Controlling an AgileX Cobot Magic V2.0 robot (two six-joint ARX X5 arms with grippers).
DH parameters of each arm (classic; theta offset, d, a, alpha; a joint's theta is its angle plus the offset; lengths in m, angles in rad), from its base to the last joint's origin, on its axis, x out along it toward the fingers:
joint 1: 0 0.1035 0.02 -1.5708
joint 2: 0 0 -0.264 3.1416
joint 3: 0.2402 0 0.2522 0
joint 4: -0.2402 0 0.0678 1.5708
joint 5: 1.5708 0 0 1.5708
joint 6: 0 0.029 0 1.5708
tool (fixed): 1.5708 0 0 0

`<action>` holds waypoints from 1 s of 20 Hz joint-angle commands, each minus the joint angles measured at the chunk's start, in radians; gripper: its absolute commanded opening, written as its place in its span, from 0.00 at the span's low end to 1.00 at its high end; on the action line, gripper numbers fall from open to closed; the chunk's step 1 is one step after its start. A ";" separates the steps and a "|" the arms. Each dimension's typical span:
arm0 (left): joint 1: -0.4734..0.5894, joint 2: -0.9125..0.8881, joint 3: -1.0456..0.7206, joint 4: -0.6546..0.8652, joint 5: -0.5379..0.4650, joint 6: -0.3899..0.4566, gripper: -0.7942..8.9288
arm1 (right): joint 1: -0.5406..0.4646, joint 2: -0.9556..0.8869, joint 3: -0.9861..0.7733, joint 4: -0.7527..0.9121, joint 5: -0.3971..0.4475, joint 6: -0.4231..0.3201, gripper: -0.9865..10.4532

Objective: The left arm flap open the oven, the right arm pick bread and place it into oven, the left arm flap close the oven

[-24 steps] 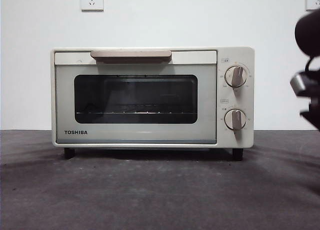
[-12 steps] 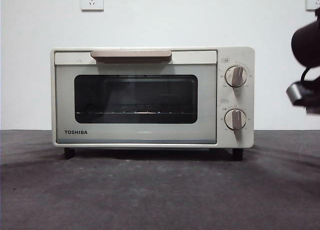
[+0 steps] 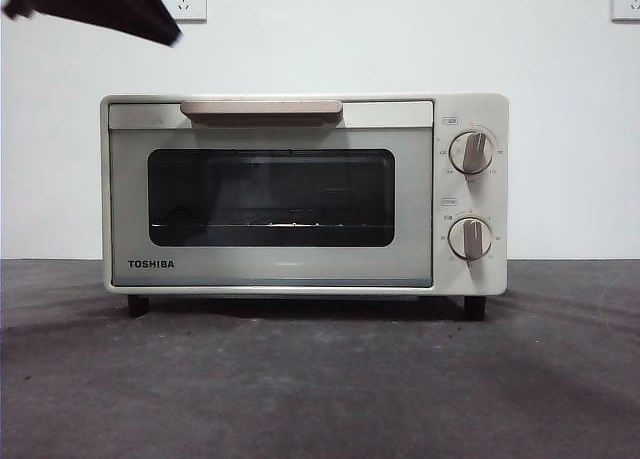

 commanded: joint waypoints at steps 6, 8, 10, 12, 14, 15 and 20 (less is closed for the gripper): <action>-0.099 0.243 0.196 0.044 -0.157 0.327 0.10 | 0.006 -0.085 0.014 0.004 -0.121 0.047 0.14; -0.115 0.285 0.208 0.044 -0.186 0.364 0.10 | 0.006 -0.092 0.014 0.002 -0.140 0.048 0.14; -0.123 0.311 0.211 0.043 -0.195 0.371 0.10 | 0.006 -0.097 0.014 -0.002 -0.140 0.052 0.14; -0.125 0.315 0.211 0.042 -0.197 0.370 0.10 | 0.006 -0.100 0.014 -0.006 -0.141 0.054 0.14; -0.128 0.312 0.212 0.021 -0.201 0.370 0.10 | 0.006 -0.105 0.014 -0.005 -0.141 0.055 0.14; -0.129 0.311 0.212 0.004 -0.204 0.370 0.10 | 0.006 -0.106 0.014 -0.005 -0.140 0.054 0.14; -0.157 0.308 0.212 -0.090 -0.252 0.384 0.10 | 0.006 -0.106 0.014 -0.005 -0.140 0.054 0.14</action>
